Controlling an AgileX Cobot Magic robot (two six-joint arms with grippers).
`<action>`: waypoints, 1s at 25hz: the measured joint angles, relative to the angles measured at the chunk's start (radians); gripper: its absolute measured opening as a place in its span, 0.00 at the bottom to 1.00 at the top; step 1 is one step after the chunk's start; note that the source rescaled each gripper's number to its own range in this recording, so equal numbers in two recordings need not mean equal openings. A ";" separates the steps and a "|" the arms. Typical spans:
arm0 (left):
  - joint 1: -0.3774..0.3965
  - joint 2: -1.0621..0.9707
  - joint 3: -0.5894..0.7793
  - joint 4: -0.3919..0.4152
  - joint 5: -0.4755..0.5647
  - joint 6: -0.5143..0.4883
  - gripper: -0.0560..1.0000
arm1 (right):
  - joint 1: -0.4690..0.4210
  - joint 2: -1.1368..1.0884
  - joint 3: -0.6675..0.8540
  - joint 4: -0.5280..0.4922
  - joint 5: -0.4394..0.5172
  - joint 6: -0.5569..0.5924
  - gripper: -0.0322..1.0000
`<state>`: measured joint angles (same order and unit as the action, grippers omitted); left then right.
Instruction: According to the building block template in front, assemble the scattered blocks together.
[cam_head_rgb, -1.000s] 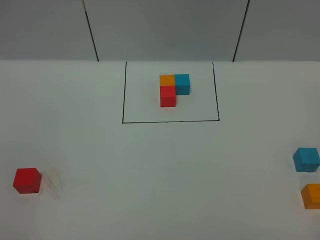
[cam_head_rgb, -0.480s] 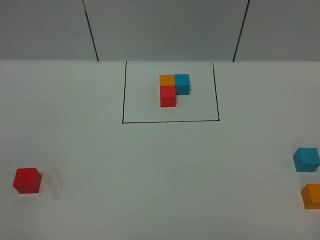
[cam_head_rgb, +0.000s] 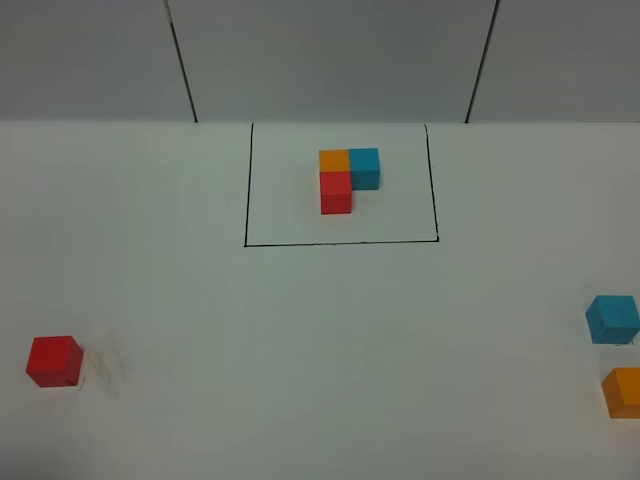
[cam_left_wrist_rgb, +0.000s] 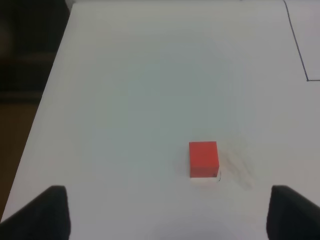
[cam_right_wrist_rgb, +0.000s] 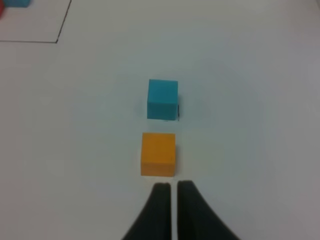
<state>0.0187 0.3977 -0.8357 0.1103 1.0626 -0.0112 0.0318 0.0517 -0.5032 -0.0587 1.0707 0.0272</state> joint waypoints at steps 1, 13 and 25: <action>0.000 0.043 -0.012 0.000 0.003 0.000 0.93 | 0.000 0.000 0.000 0.000 0.000 0.000 0.03; 0.000 0.444 -0.028 0.006 0.054 -0.044 0.93 | 0.000 0.000 0.000 0.000 0.000 0.000 0.03; 0.000 0.673 0.065 -0.043 -0.117 -0.076 0.93 | 0.000 0.000 0.000 0.000 0.000 0.000 0.03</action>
<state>0.0187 1.0706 -0.7709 0.0676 0.9458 -0.0871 0.0318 0.0517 -0.5032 -0.0587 1.0707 0.0272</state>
